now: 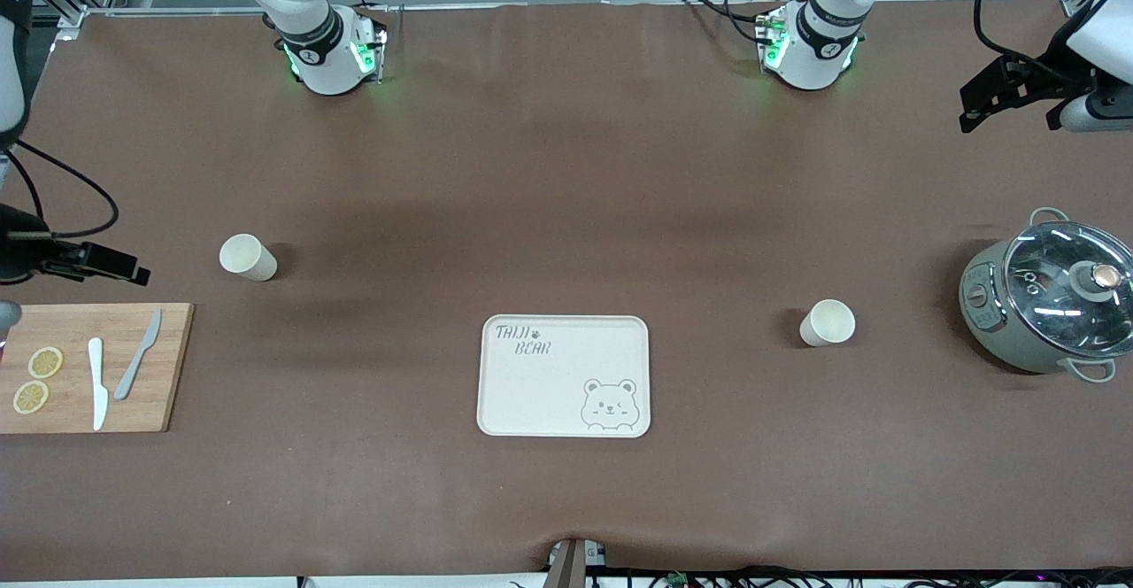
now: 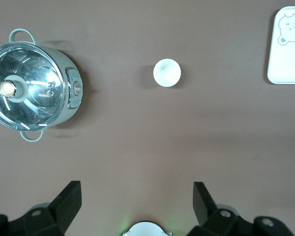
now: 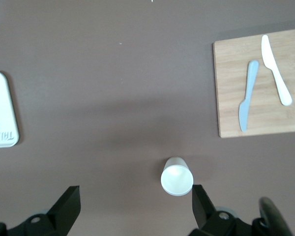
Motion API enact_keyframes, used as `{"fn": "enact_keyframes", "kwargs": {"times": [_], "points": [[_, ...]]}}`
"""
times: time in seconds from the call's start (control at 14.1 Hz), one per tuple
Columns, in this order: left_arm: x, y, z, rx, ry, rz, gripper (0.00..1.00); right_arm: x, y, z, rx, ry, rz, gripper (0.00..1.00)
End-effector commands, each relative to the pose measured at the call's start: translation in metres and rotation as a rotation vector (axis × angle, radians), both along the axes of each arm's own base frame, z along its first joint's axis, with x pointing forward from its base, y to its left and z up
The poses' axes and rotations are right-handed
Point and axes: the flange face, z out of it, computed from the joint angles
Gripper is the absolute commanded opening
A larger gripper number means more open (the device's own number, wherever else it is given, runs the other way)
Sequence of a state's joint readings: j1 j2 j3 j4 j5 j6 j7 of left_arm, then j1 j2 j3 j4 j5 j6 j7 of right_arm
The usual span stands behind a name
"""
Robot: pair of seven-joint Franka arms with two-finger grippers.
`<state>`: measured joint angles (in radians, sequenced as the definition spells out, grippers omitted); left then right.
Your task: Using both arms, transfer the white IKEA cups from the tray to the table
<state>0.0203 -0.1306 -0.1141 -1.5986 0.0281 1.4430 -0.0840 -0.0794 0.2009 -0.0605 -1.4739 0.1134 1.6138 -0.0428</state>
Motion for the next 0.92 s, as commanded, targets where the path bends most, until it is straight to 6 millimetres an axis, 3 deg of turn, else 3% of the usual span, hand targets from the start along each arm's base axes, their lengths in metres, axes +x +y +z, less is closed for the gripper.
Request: {"fn": "enact_keyframes", "kwargs": {"times": [0.0, 0.14, 0.42, 0.64, 0.85], "points": [[-0.007, 0.002, 0.006, 0.011, -0.002, 0.01, 1.0, -0.043, 0.008, 0.049, -0.003, 0.033, 0.021, 1.0], [-0.006, 0.001, 0.005, 0.012, 0.001, 0.01, 1.0, -0.066, 0.019, 0.071, -0.017, 0.033, 0.061, 1.0], [-0.007, 0.002, 0.005, 0.012, 0.003, 0.012, 1.0, -0.063, 0.048, 0.087, -0.202, -0.01, 0.143, 1.0], [-0.007, 0.002, 0.007, 0.015, -0.002, 0.01, 1.0, -0.07, 0.032, 0.077, -0.112, -0.048, 0.224, 1.0], [-0.007, 0.001, 0.006, 0.013, 0.0, 0.009, 1.0, -0.072, 0.026, 0.08, -0.113, -0.048, 0.309, 1.0]]}}
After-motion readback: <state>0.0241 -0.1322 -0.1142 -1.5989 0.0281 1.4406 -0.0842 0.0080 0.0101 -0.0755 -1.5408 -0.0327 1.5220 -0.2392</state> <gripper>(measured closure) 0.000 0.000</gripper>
